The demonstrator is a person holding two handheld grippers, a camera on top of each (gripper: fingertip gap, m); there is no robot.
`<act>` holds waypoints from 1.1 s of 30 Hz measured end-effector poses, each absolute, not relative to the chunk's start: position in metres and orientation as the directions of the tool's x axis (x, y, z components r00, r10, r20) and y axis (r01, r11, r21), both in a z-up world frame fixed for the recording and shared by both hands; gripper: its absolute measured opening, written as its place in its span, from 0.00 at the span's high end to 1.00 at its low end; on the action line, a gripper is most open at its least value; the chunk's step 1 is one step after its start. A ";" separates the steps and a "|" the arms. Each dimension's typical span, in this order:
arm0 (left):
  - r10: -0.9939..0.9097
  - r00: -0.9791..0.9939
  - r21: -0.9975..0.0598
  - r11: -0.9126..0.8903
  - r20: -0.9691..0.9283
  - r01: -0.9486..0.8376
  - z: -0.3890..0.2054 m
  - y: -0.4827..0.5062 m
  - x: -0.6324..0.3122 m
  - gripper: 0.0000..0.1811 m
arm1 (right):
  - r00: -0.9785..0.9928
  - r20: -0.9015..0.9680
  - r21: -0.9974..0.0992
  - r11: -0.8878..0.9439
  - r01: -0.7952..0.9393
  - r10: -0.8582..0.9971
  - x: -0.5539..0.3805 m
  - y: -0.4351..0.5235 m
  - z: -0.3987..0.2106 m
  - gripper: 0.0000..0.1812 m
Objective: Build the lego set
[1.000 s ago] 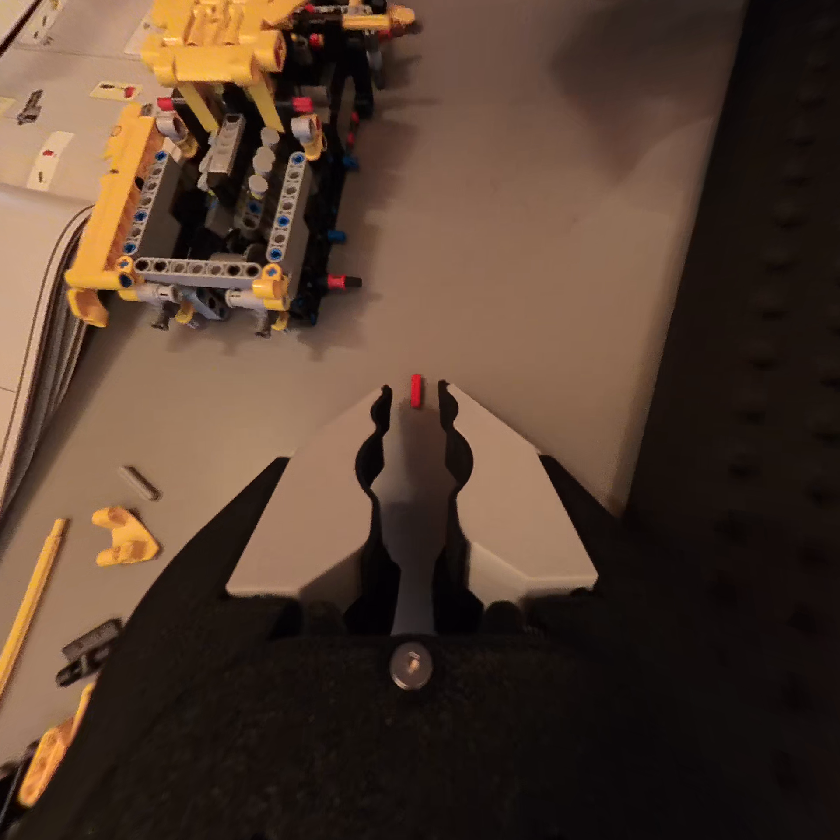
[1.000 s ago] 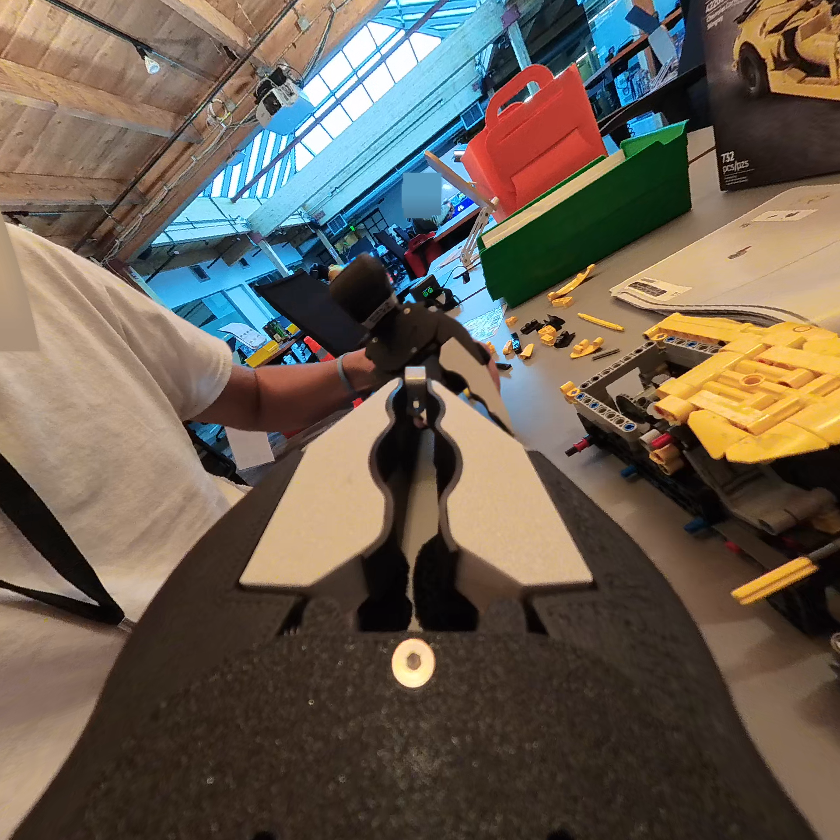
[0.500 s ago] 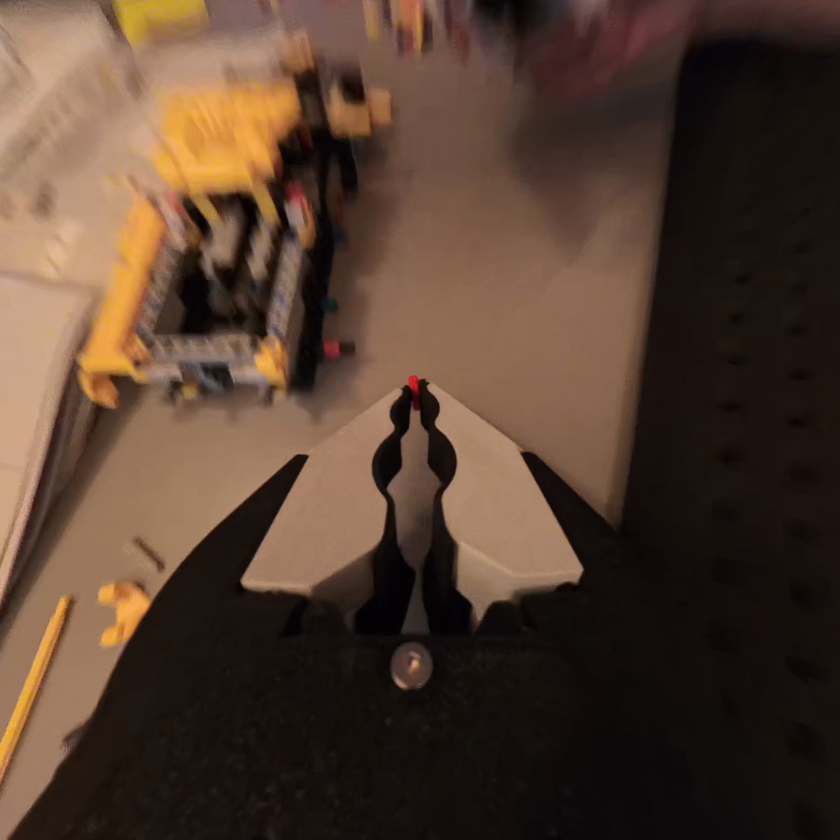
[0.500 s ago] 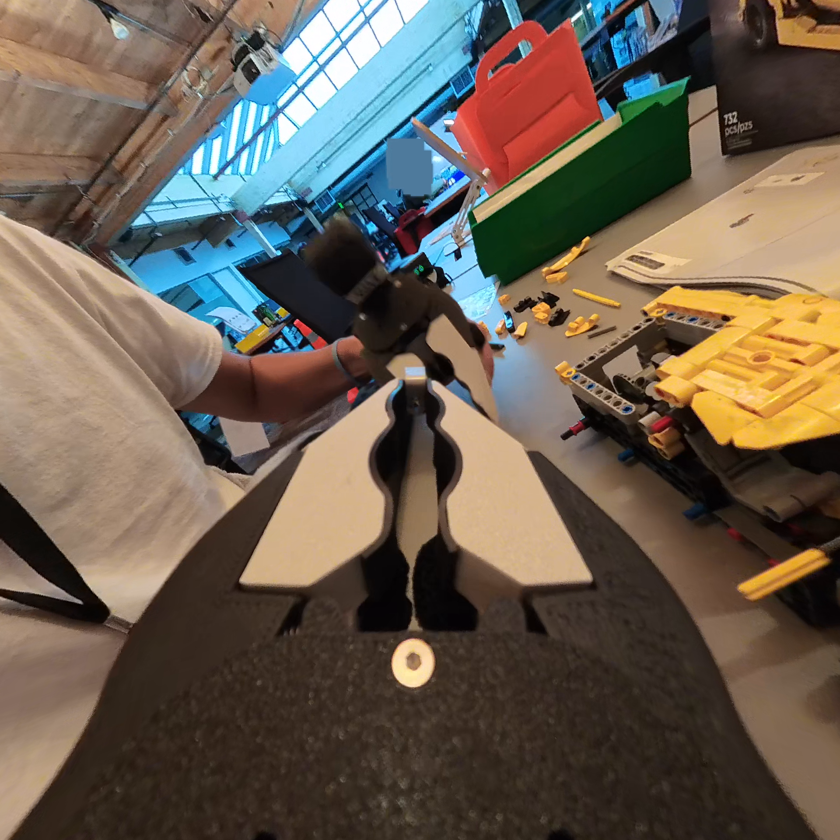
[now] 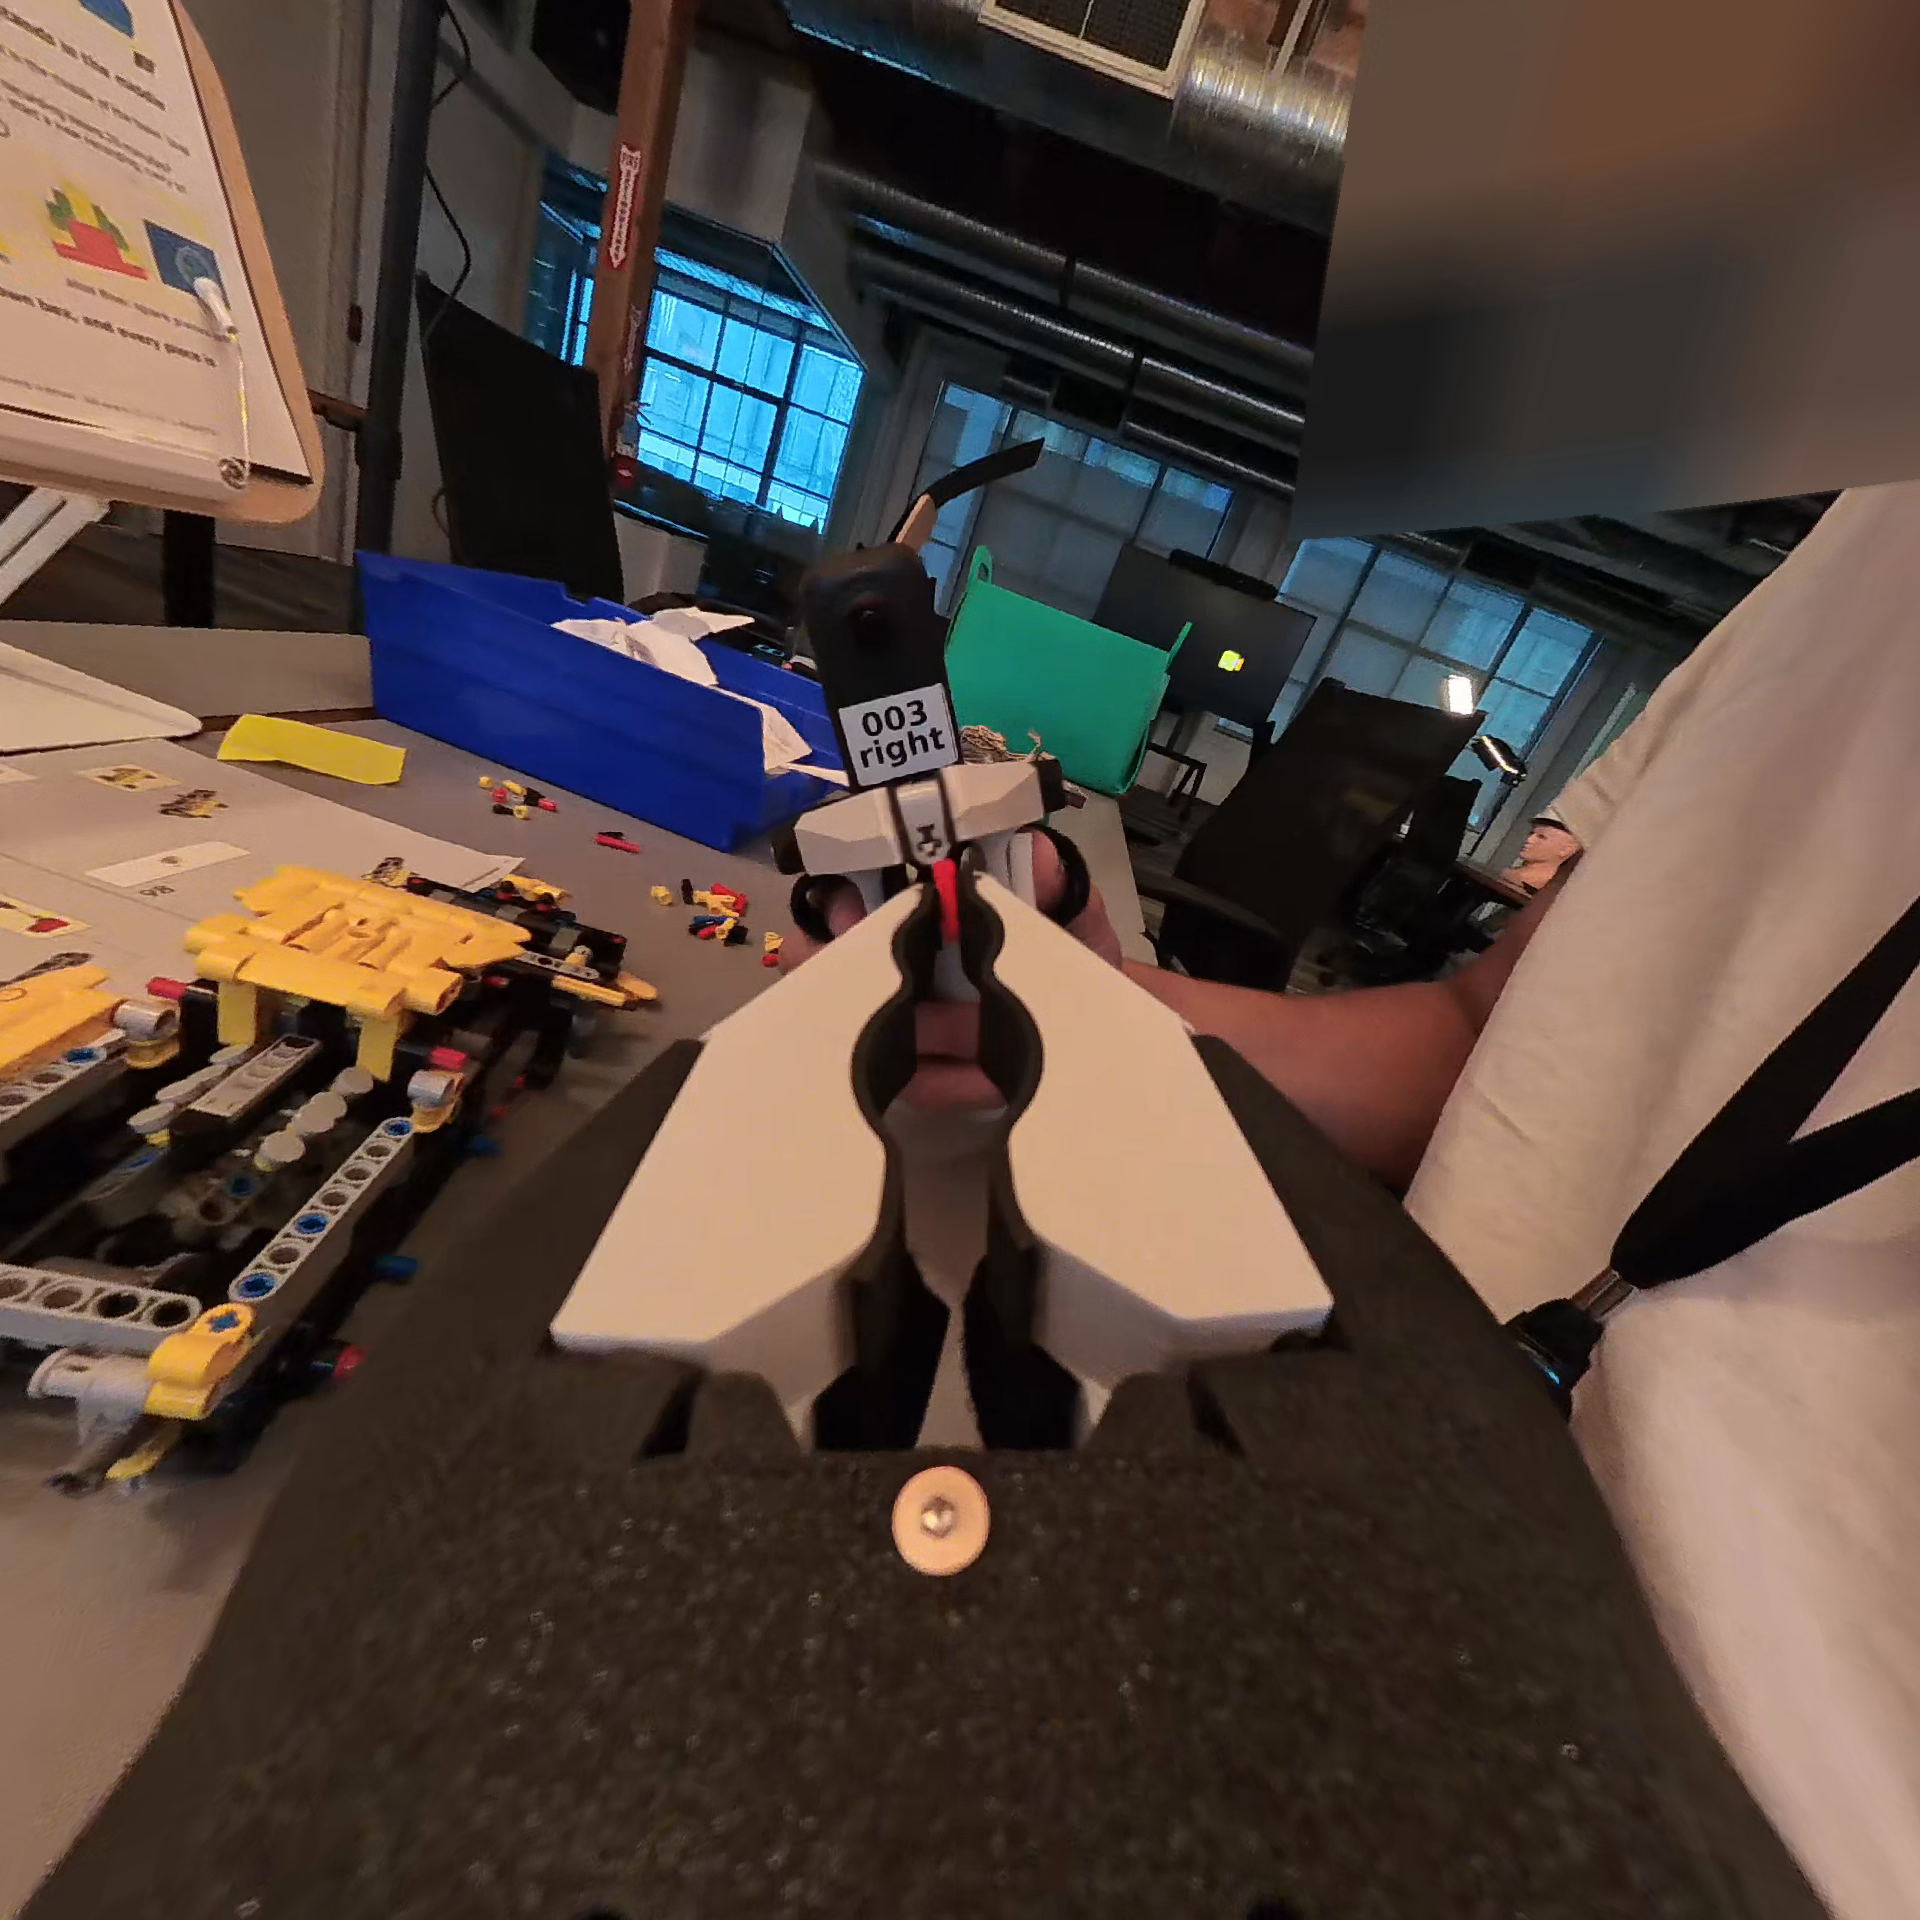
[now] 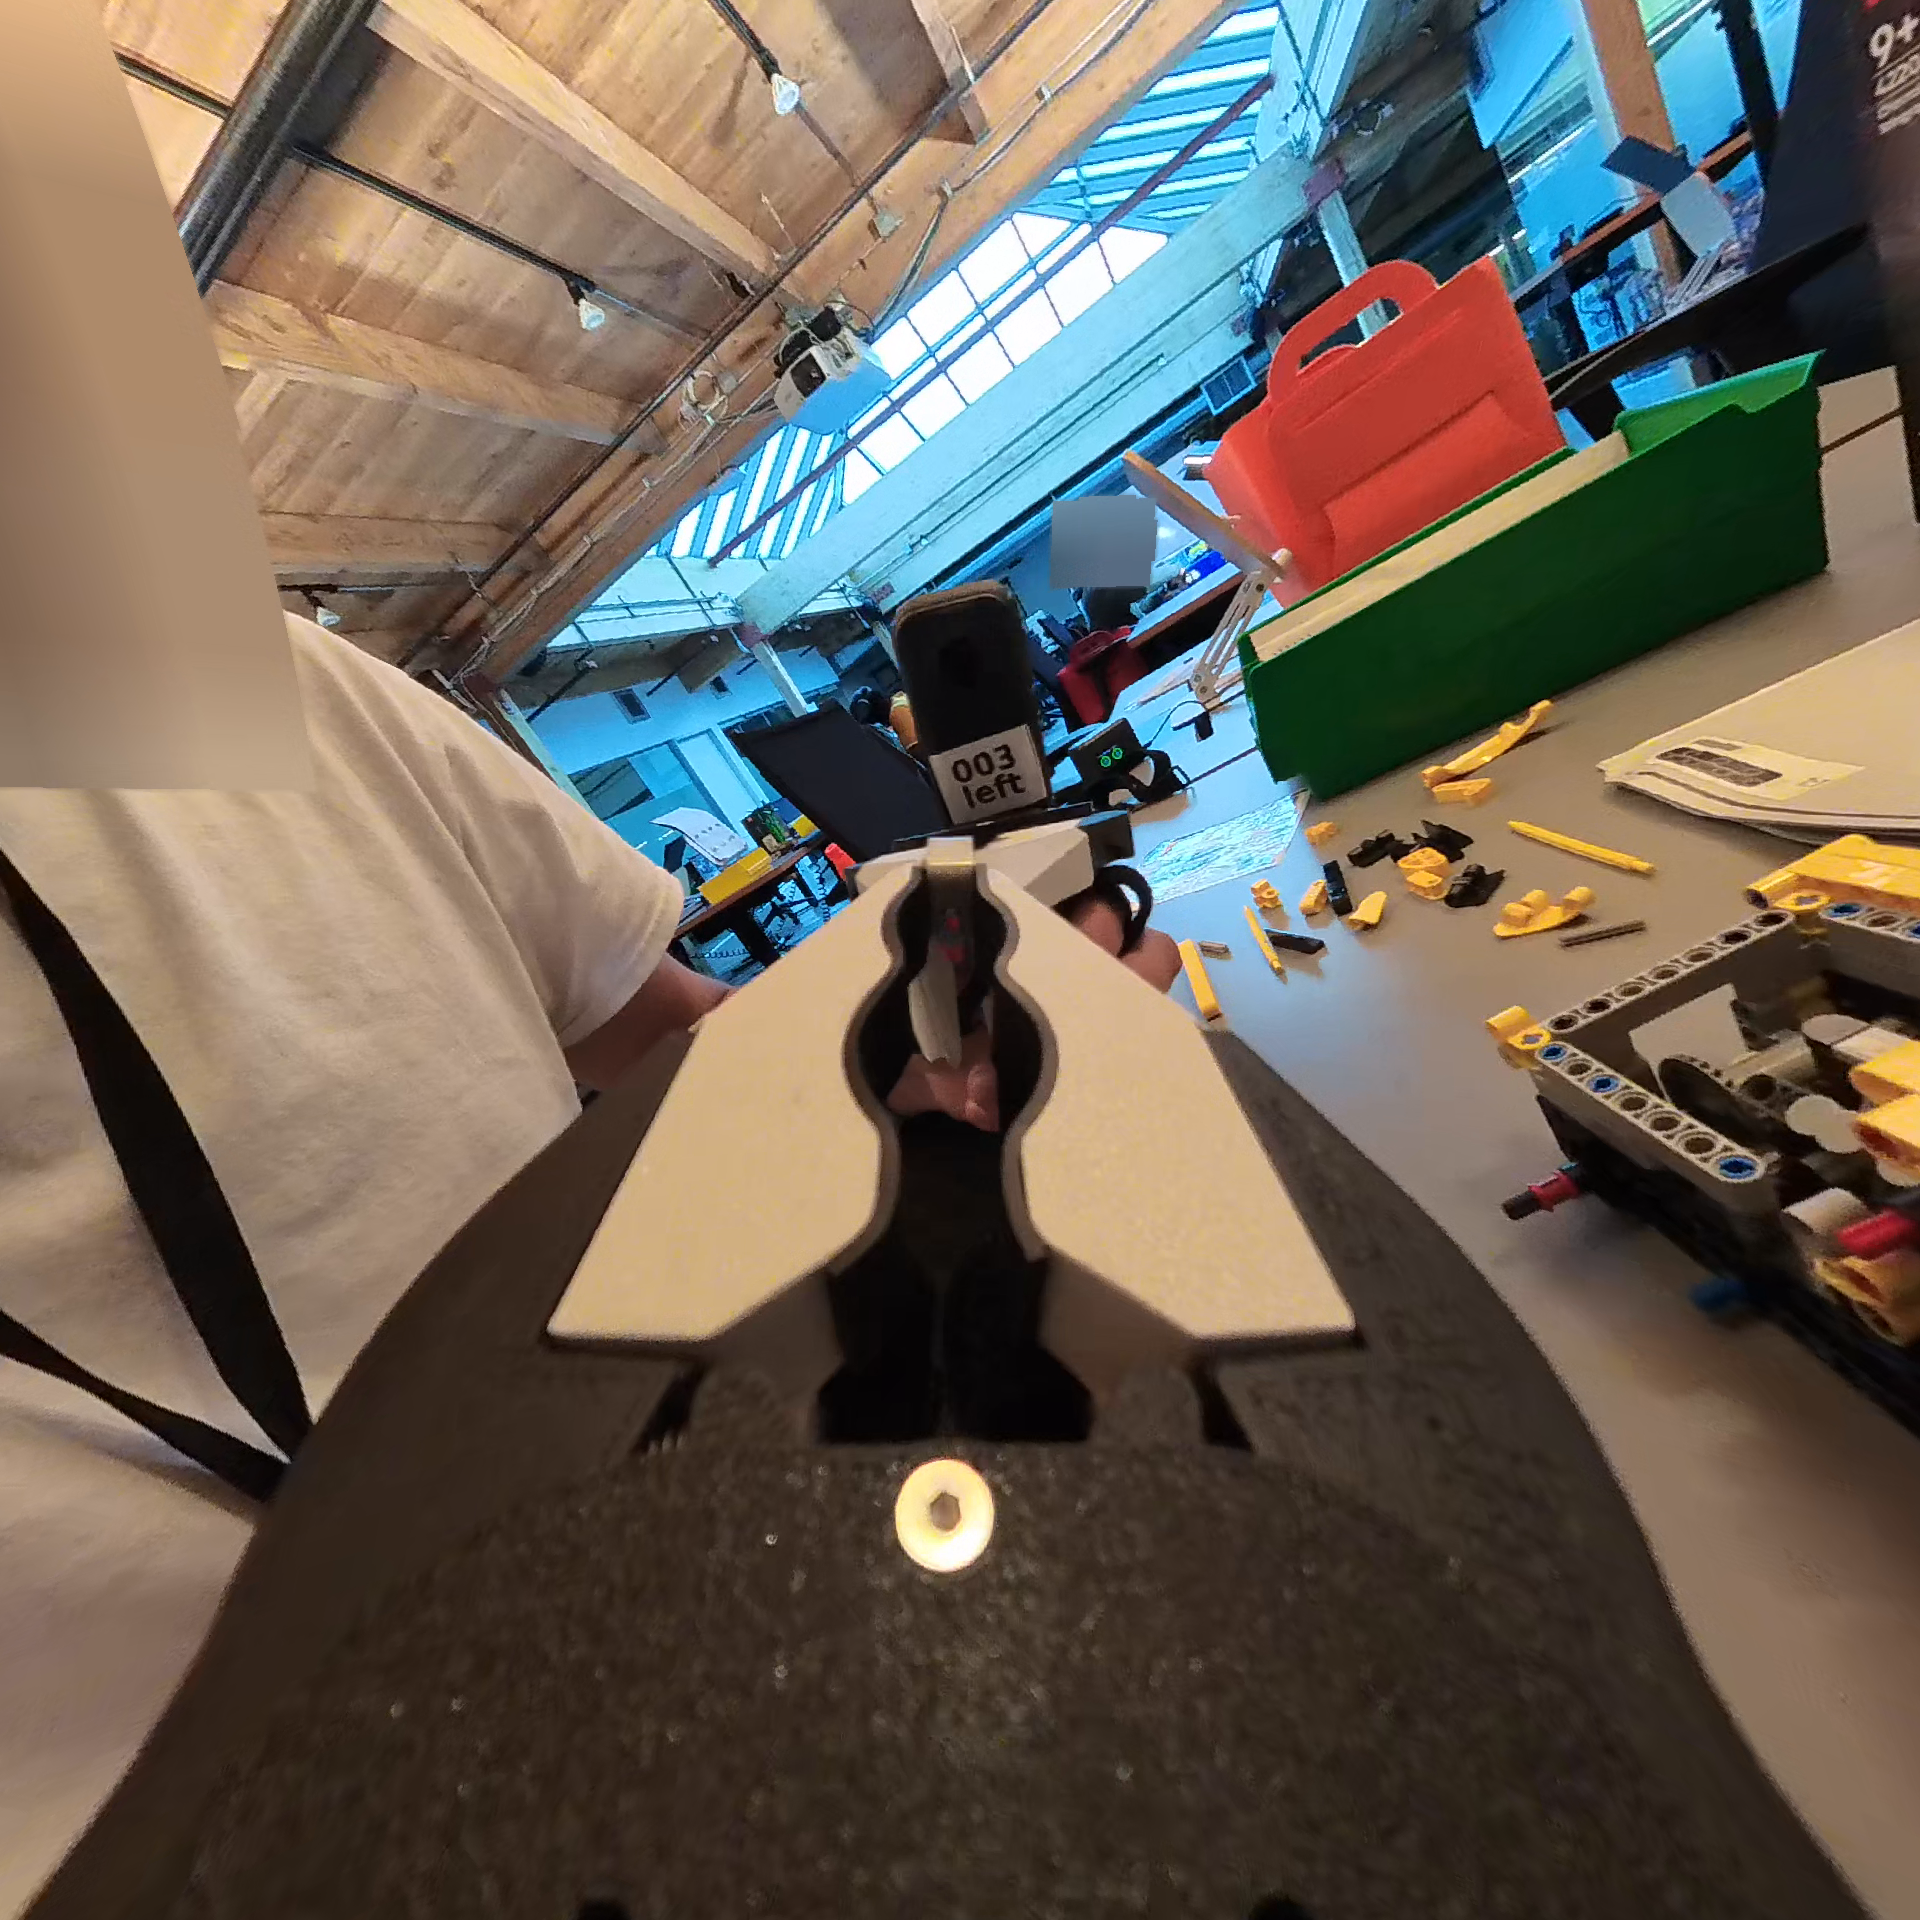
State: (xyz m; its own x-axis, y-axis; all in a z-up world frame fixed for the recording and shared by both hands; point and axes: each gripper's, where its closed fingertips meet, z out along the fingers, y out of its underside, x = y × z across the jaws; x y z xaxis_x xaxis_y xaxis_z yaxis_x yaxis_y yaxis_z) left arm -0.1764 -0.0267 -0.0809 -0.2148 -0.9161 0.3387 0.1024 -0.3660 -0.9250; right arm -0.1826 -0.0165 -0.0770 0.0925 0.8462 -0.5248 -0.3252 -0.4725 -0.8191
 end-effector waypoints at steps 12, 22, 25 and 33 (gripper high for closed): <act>-0.907 -0.228 -0.918 -0.383 0.353 0.100 -0.082 -0.027 -0.177 0.99 | 0.058 -0.521 -0.822 -0.483 -0.302 0.851 -0.185 -0.022 -0.077 0.97; -0.914 -0.251 -0.940 -0.338 0.319 0.037 -0.090 -0.037 -0.176 0.99 | -0.023 -0.563 -0.805 -0.555 -0.209 0.826 -0.187 -0.032 -0.086 0.97; -0.919 -0.264 -0.954 -0.298 0.295 -0.027 -0.099 -0.043 -0.177 0.99 | -0.010 -0.549 -0.829 -0.546 -0.119 0.836 -0.188 -0.037 -0.095 0.96; -0.909 -0.306 -0.950 -0.220 0.281 -0.220 -0.123 -0.053 -0.182 0.99 | 0.036 -0.491 -0.862 -0.491 0.125 0.870 -0.194 -0.048 -0.120 0.96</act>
State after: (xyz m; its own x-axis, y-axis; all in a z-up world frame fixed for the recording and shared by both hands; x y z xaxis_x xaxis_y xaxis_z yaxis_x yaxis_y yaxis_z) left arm -0.1815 -0.0533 -0.1230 -0.3060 -0.9095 0.2814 -0.2200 -0.2200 -0.9504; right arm -0.1938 -0.0475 -0.1197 0.0358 0.8704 -0.4910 0.1246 -0.4914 -0.8620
